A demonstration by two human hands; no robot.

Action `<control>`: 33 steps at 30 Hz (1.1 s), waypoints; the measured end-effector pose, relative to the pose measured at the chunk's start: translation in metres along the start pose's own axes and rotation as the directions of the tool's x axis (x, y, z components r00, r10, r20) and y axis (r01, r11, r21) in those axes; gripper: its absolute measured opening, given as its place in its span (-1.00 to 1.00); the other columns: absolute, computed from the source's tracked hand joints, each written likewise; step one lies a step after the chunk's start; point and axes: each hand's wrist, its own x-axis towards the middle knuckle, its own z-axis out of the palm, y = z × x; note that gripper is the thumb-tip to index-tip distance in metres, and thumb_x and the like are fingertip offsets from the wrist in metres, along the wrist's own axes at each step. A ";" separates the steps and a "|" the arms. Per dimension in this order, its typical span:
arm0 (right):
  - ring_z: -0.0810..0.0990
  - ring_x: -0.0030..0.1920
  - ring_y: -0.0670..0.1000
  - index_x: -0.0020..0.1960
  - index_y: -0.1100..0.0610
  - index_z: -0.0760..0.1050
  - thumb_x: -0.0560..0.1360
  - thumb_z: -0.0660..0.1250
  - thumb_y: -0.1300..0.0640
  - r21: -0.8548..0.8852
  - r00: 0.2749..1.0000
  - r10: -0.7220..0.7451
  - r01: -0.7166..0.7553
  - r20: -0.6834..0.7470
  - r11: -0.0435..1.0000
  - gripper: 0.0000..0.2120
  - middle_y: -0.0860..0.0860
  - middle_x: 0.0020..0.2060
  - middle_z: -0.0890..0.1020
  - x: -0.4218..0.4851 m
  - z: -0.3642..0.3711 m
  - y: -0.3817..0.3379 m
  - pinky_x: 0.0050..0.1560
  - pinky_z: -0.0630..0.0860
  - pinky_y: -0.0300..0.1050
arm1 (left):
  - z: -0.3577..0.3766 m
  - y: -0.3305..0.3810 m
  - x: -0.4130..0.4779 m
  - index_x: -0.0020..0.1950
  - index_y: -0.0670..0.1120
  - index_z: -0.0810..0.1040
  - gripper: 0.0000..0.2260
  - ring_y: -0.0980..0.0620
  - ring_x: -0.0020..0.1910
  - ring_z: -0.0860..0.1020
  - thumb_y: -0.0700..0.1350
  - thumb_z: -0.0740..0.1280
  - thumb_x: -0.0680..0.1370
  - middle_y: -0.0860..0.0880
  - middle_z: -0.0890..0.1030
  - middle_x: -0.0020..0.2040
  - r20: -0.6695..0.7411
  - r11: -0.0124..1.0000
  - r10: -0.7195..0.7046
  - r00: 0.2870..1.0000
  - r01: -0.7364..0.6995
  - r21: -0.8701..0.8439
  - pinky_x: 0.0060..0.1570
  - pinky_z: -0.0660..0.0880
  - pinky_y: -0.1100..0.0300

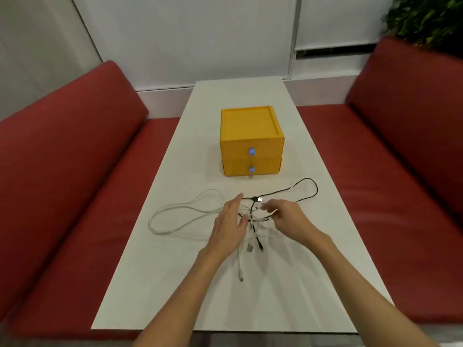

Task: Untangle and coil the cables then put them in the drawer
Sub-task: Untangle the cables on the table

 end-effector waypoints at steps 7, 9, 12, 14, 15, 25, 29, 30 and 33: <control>0.61 -0.13 -0.04 -0.04 0.20 0.65 0.45 0.26 0.41 0.099 0.999 -0.003 0.009 -0.052 0.995 -0.76 0.05 -0.13 0.69 -0.007 0.015 -0.004 -0.15 0.39 -0.52 | 0.009 -0.003 -0.018 0.46 -0.04 0.34 -0.56 0.08 0.40 0.34 -0.24 0.25 0.58 0.02 0.41 0.41 -0.012 0.997 -0.039 0.999 0.038 -0.069 0.26 0.17 0.42; 0.64 -0.14 -0.01 -0.05 0.19 0.65 0.47 0.29 0.38 0.161 0.996 -0.029 0.043 -0.089 0.986 -0.80 0.04 -0.18 0.69 -0.006 0.007 -0.013 -0.13 0.46 -0.44 | 0.003 0.000 -0.015 0.43 -0.04 0.38 -0.58 0.10 0.36 0.38 -0.23 0.28 0.57 0.03 0.45 0.37 -0.037 0.998 -0.011 0.999 0.008 -0.068 0.21 0.17 0.47; 0.63 -0.17 -0.06 -0.04 0.17 0.65 0.47 0.30 0.36 0.170 0.989 -0.095 0.114 -0.116 0.979 -0.80 -0.01 -0.23 0.67 -0.002 -0.009 -0.031 -0.12 0.46 -0.42 | -0.009 0.013 -0.008 0.37 -0.02 0.47 -0.63 0.16 0.26 0.46 -0.17 0.34 0.56 0.06 0.53 0.28 -0.069 0.990 0.053 0.996 -0.061 -0.124 0.09 0.25 0.59; 0.62 -0.19 -0.09 -0.05 0.16 0.65 0.46 0.31 0.36 0.189 0.982 -0.131 0.156 -0.139 0.969 -0.81 -0.03 -0.25 0.67 0.001 -0.021 -0.043 -0.13 0.47 -0.40 | -0.021 0.027 0.000 0.28 0.01 0.54 -0.71 0.24 0.18 0.49 -0.14 0.36 0.56 0.12 0.58 0.18 -0.064 0.978 0.087 0.994 -0.098 -0.185 0.01 0.31 0.63; 0.62 -0.19 -0.09 -0.05 0.16 0.65 0.46 0.32 0.36 0.192 0.975 -0.152 0.182 -0.159 0.964 -0.81 -0.02 -0.24 0.68 0.003 -0.026 -0.049 -0.13 0.49 -0.37 | -0.027 0.034 0.005 0.24 0.02 0.56 -0.75 0.26 0.15 0.51 -0.13 0.36 0.56 0.15 0.60 0.12 -0.057 0.969 0.104 0.993 -0.114 -0.221 0.00 0.35 0.60; 0.66 -0.20 0.04 0.09 0.05 0.57 0.44 0.34 0.31 0.392 0.967 -0.083 0.175 -0.242 0.903 -0.72 0.04 -0.22 0.68 0.012 -0.059 -0.057 -0.09 0.60 -0.04 | -0.067 0.070 0.044 0.05 -0.13 0.60 -0.90 -0.11 -0.02 0.67 -0.19 0.32 0.59 -0.15 0.69 -0.06 -0.089 0.841 0.069 0.994 -0.106 -0.530 0.09 0.59 0.02; 0.65 -0.22 -0.01 0.27 -0.05 0.49 0.43 0.38 0.27 0.449 0.985 -0.072 0.137 -0.159 0.883 -0.54 0.08 -0.16 0.65 0.013 -0.044 -0.055 -0.19 0.60 -0.19 | -0.074 0.090 0.041 0.08 -0.07 0.51 -0.89 -0.10 -0.03 0.67 -0.07 0.23 0.64 -0.20 0.67 -0.01 -0.093 0.730 0.077 0.993 -0.119 -0.673 0.03 0.60 0.11; 0.65 -0.22 -0.01 0.29 -0.01 0.47 0.44 0.39 0.26 0.474 0.987 -0.055 0.122 -0.153 0.872 -0.55 0.08 -0.16 0.64 0.015 -0.040 -0.055 -0.22 0.58 -0.22 | -0.076 0.093 0.040 0.09 -0.08 0.49 -0.87 -0.08 -0.04 0.67 -0.06 0.21 0.65 -0.20 0.66 -0.02 -0.105 0.710 0.082 0.991 -0.132 -0.692 0.00 0.61 0.13; 0.67 -0.25 0.01 0.16 0.12 0.54 0.47 0.39 0.22 0.440 0.995 -0.022 0.064 -0.100 0.896 -0.74 0.07 -0.18 0.66 0.020 -0.027 -0.050 -0.18 0.62 -0.12 | -0.083 0.099 0.039 0.11 -0.12 0.44 -0.85 -0.04 -0.06 0.66 -0.06 0.17 0.66 -0.18 0.62 -0.12 -0.148 0.617 0.069 0.987 -0.159 -0.771 -0.08 0.60 0.14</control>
